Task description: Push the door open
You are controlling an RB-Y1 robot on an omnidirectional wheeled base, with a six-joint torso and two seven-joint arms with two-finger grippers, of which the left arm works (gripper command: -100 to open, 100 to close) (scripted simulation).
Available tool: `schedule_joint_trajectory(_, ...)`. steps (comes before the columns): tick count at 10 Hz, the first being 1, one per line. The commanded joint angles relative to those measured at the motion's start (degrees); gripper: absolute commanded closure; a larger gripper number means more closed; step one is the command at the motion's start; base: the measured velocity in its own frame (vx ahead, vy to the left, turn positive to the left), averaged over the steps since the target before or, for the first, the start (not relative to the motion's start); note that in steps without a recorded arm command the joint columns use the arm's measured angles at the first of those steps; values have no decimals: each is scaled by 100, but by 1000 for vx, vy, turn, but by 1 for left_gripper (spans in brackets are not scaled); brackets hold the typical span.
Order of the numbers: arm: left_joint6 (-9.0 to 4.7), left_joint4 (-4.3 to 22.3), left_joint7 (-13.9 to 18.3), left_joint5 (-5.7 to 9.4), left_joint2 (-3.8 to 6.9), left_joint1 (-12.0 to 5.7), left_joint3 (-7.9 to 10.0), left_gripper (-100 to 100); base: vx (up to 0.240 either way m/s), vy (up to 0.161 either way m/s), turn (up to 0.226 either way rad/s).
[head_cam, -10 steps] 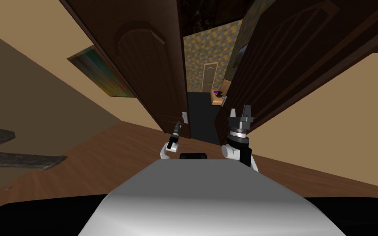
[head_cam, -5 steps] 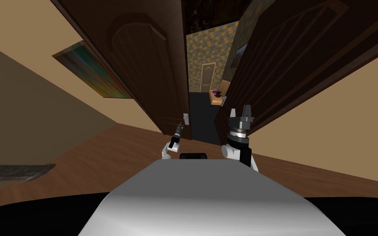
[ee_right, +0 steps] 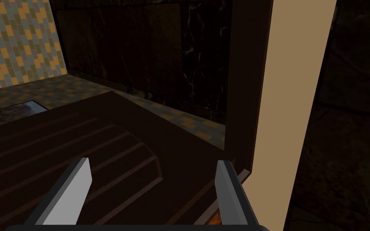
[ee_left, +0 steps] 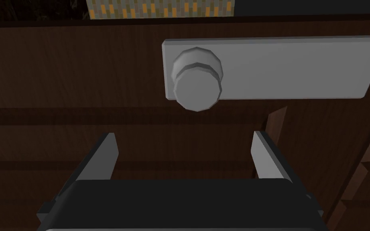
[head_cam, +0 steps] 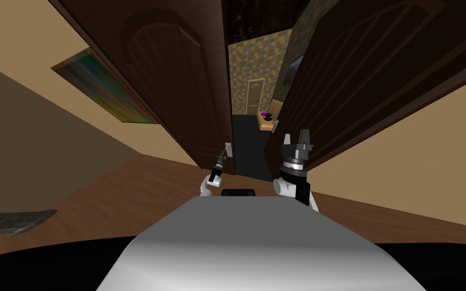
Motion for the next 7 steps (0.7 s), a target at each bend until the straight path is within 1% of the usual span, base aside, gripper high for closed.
schedule_joint_trajectory(1, -10, 74, -7, 5, -20, -56, 36, -100, 190, -60, -27)
schedule_joint_trajectory(5, -38, 242, -26, 16, -84, -175, 116, -100, 195, -29, -25)
schedule_joint_trajectory(6, -34, 216, -22, 14, -72, -157, 104, -100, 81, -26, 2)
schedule_joint_trajectory(7, -34, 216, -22, 14, -72, -157, 104, 100, -10, 7, 3)
